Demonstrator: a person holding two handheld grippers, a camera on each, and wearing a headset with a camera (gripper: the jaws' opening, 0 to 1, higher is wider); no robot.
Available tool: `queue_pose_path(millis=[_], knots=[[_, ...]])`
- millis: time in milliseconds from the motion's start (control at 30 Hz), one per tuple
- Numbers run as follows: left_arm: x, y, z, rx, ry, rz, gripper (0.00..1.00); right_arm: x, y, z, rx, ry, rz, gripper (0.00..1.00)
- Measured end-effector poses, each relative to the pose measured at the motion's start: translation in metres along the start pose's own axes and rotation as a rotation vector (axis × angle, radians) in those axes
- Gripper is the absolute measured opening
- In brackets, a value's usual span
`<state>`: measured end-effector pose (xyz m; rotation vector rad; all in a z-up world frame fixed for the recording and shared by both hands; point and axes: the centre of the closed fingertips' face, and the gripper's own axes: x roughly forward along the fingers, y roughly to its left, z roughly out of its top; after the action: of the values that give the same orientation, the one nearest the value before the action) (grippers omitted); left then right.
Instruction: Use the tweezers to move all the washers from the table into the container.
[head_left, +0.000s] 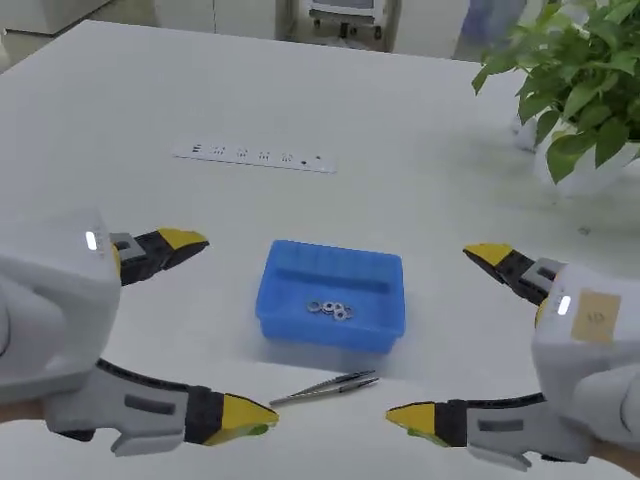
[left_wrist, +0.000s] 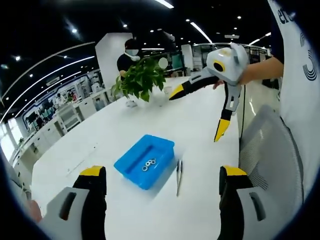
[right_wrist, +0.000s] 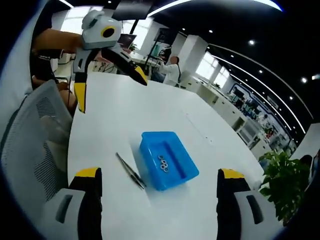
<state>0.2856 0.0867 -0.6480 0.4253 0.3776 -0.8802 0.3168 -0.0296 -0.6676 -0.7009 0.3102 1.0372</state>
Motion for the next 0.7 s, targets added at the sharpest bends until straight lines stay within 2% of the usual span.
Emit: queue_pose_path(millis=[100, 167, 233, 267, 300, 400, 500, 600, 700], knots=[[0.000, -0.003, 0.003, 0.017, 0.003, 0.001, 0.99, -0.003, 0.002, 0.003, -0.007, -0.008, -0.001, 0.96], [-0.001, -0.004, 0.004, 0.028, 0.009, 0.000, 0.99, -0.005, 0.000, 0.007, 0.002, -0.033, -0.017, 0.98], [-0.003, 0.000, 0.006, 0.029, 0.005, 0.020, 0.99, -0.010, -0.004, 0.010, 0.020, -0.053, -0.022, 1.00], [-0.004, 0.002, 0.009, 0.036, -0.010, 0.031, 0.99, -0.013, -0.007, 0.012, 0.043, -0.068, -0.034, 1.00], [-0.006, 0.004, 0.013, 0.046, -0.023, 0.037, 0.99, -0.014, -0.010, 0.013, 0.063, -0.069, -0.050, 1.00], [-0.007, 0.007, 0.013, 0.047, -0.020, 0.034, 0.99, -0.016, -0.014, 0.012, 0.085, -0.063, -0.067, 1.00], [-0.008, 0.009, 0.013, 0.058, -0.014, 0.047, 0.99, -0.015, -0.009, 0.013, 0.065, -0.054, -0.055, 1.00], [-0.010, 0.009, 0.017, 0.019, -0.057, 0.053, 0.99, -0.014, 0.000, 0.012, 0.028, -0.030, -0.018, 1.00], [-0.011, 0.011, 0.014, 0.025, -0.040, 0.063, 0.99, -0.014, 0.003, 0.013, 0.018, -0.021, -0.006, 1.00]])
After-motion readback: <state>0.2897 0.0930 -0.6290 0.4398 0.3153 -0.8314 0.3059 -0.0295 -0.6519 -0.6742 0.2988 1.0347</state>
